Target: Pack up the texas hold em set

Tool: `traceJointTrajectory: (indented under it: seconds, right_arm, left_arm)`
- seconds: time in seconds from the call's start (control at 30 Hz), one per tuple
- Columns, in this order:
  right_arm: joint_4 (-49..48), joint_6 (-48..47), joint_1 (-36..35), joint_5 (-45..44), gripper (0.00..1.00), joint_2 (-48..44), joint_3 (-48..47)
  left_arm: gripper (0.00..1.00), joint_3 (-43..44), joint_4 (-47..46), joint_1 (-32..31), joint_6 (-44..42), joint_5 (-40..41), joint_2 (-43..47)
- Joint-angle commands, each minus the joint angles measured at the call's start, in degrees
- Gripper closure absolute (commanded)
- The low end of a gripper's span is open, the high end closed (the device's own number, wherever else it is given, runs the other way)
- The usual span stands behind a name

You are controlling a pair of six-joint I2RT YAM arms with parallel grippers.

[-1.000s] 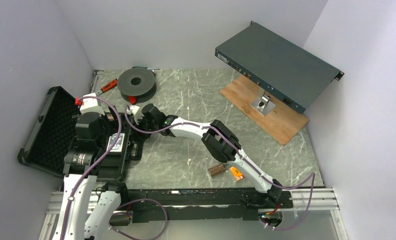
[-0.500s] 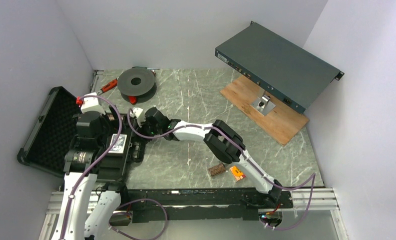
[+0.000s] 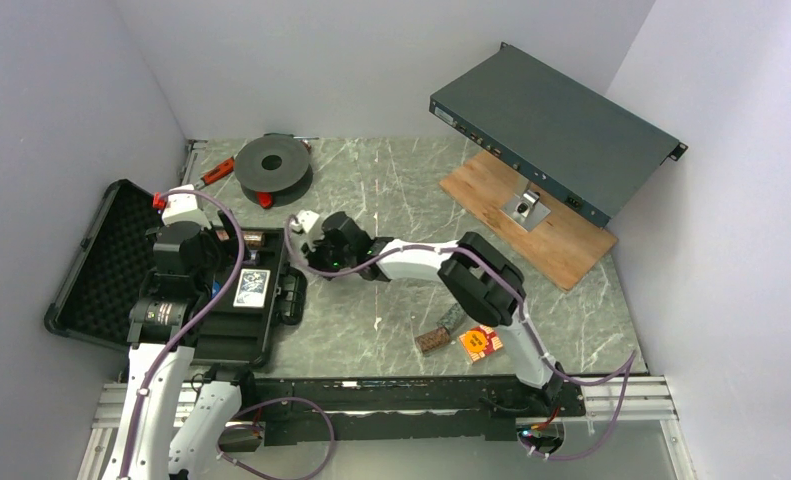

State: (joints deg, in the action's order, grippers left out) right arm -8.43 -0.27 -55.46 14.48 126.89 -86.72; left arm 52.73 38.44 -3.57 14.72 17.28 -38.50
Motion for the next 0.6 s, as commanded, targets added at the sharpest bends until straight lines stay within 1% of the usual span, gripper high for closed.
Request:
traceJointTrajectory:
  seconds: [0.0, 0.17, 0.27, 0.3, 0.4, 0.43, 0.47, 0.53, 0.57]
  right_arm:
    - [0.7, -2.0, 4.8, -4.6, 1.0, -5.2, 6.2]
    - [1.2, -3.6, 7.1, -4.8, 1.0, -8.6, 10.6]
    - [3.4, -4.0, 7.3, -3.1, 1.0, -9.6, 9.8]
    - [4.8, -3.8, 7.3, -2.1, 0.95, -9.5, 8.8]
    - [8.0, -1.8, 6.7, -0.6, 0.73, -8.3, 5.4]
    - [8.1, -1.1, 6.4, 0.2, 0.66, -8.0, 4.8]
    - [7.7, -0.4, 6.2, 0.9, 0.56, -8.0, 4.6]
    - [6.5, 0.2, 5.4, 2.4, 0.47, -7.8, 4.1]
    - [6.4, 0.2, 4.9, 2.9, 0.45, -7.5, 3.3]
  left_arm:
    - [0.02, 0.5, -1.6, 0.1, 0.5, -0.5, -0.1]
    - [0.03, 0.5, -1.6, 0.1, 0.5, -0.7, 0.0]
    - [0.03, 0.5, -1.7, 0.0, 0.6, -0.9, -0.1]
    - [0.03, 0.5, -1.7, 0.1, 0.6, -1.0, -0.1]
    - [0.03, 0.5, -1.7, 0.1, 0.5, -1.0, -0.3]
    - [0.03, 0.5, -1.6, 0.1, 0.5, -0.9, -0.2]
    - [0.03, 0.5, -1.6, 0.1, 0.5, -0.9, -0.2]
    - [0.03, 0.5, -1.6, 0.1, 0.5, -0.9, -0.1]
    - [0.03, 0.4, -1.7, 0.1, 0.5, -1.0, -0.1]
